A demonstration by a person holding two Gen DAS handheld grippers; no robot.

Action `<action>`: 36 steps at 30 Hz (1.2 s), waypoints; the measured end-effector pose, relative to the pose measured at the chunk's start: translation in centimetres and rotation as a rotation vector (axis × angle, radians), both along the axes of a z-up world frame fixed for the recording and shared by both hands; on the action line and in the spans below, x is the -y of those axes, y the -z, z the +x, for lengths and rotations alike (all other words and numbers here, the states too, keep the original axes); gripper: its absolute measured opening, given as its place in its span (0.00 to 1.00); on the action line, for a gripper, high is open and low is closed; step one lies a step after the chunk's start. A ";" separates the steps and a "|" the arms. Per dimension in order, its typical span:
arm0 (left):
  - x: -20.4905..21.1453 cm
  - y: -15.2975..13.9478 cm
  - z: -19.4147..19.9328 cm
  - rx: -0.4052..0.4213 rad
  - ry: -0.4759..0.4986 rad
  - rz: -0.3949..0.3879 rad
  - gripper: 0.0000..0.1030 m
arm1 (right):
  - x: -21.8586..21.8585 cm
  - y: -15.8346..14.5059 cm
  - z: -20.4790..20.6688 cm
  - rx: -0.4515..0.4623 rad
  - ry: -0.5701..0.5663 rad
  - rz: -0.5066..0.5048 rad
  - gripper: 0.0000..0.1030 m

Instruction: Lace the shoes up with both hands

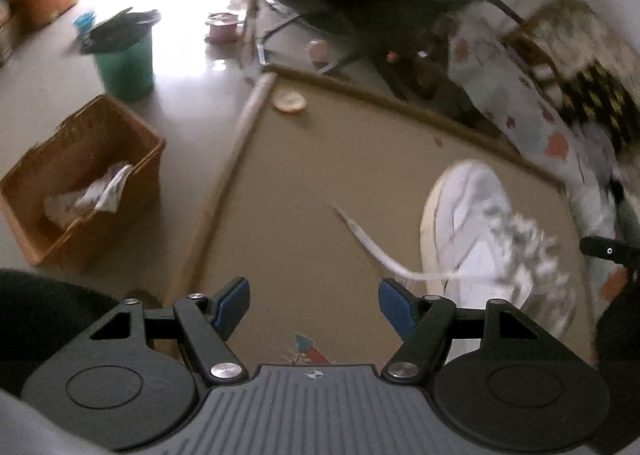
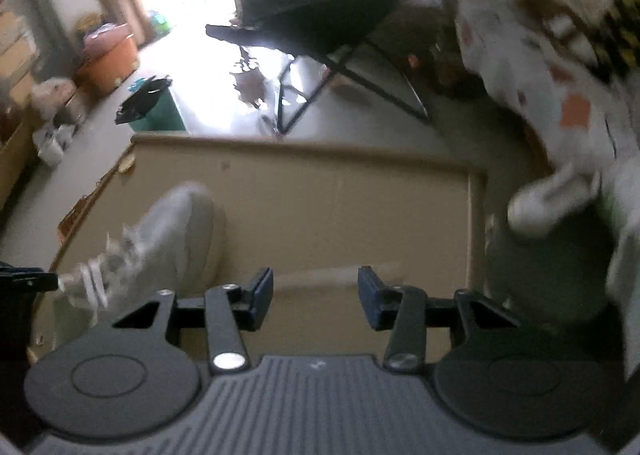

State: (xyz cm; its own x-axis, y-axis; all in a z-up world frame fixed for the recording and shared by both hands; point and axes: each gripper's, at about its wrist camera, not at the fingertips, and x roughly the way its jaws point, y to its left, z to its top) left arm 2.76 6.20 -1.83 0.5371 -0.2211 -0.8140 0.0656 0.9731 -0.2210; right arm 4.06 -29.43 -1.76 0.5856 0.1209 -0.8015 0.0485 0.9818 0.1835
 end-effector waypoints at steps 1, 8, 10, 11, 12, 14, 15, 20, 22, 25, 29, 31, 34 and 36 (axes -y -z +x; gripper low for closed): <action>0.2 0.2 0.0 0.000 0.020 0.009 0.71 | -0.2 0.9 -1.0 0.003 0.026 0.010 0.45; 1.9 1.5 1.5 0.005 0.140 0.022 0.71 | -1.4 4.6 -2.6 0.007 -0.049 0.032 0.45; 3.1 1.8 2.2 0.016 0.190 0.052 0.70 | -1.8 4.6 -2.1 0.015 -0.100 0.056 0.45; 3.6 1.9 2.4 0.025 0.208 0.069 0.70 | -2.0 4.6 -1.9 0.015 -0.127 0.062 0.45; 4.0 2.0 2.6 0.034 0.222 0.081 0.70 | -2.4 4.5 -1.6 0.015 -0.155 0.047 0.45; 4.6 2.0 3.0 0.050 0.245 0.084 0.70 | -3.8 4.4 -1.0 0.015 -0.215 0.017 0.45; 5.0 2.0 3.1 0.053 0.255 0.087 0.69 | -4.4 4.4 -0.8 0.017 -0.234 0.017 0.45; 6.2 1.8 4.3 0.072 0.241 0.102 0.60 | -5.8 3.9 0.6 0.043 -0.242 -0.005 0.45; 6.7 1.7 5.3 0.080 0.225 0.106 0.57 | -5.5 3.9 1.1 0.040 -0.231 0.009 0.45; 7.7 1.5 6.9 0.092 0.222 0.103 0.49 | -5.3 3.9 1.8 0.046 -0.234 0.019 0.45; 8.7 1.3 9.4 0.093 0.201 0.093 0.48 | -4.8 4.0 3.3 0.058 -0.232 0.018 0.45; 8.9 1.3 10.3 0.092 0.193 0.088 0.48 | -4.2 4.1 4.1 0.067 -0.202 0.023 0.45; 8.9 1.2 11.0 0.092 0.204 0.082 0.51 | -3.4 4.2 4.6 0.082 -0.176 0.027 0.45; 8.1 1.0 10.8 0.113 0.198 0.076 0.53 | -2.9 4.1 4.6 0.091 -0.161 0.018 0.45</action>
State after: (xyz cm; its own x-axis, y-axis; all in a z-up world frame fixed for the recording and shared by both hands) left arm 13.56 -1.86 -2.83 0.5777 -0.2714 -0.7698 0.2772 0.9523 -0.1278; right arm 8.70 -26.56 -5.84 0.6273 0.2328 -0.7432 -0.1261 0.9720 0.1981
